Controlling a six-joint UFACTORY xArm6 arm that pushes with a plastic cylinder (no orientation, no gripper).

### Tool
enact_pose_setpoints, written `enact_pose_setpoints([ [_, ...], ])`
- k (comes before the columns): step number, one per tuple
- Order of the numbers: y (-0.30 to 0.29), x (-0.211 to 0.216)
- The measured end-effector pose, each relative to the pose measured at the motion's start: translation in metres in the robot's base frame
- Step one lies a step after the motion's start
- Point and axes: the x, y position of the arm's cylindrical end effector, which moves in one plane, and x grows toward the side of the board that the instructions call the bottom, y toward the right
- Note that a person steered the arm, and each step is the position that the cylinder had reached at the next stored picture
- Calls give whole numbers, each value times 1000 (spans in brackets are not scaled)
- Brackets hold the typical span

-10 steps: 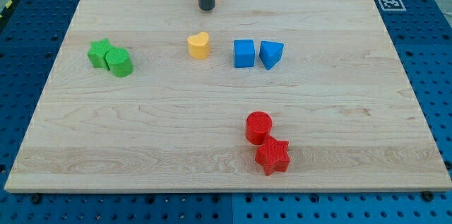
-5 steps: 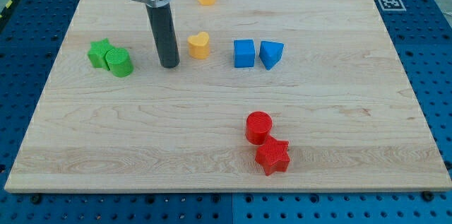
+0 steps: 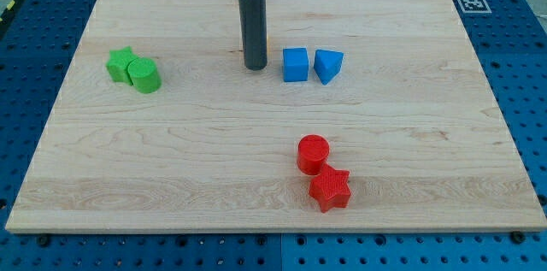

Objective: Move the yellow heart right to the yellow hexagon

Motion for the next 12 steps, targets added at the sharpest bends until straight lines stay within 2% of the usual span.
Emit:
enact_pose_setpoints([
  [2, -11, -12],
  [5, -15, -80],
  [6, -16, -72],
  [7, 1, -46],
  [9, 19, -48],
  [12, 19, -98],
])
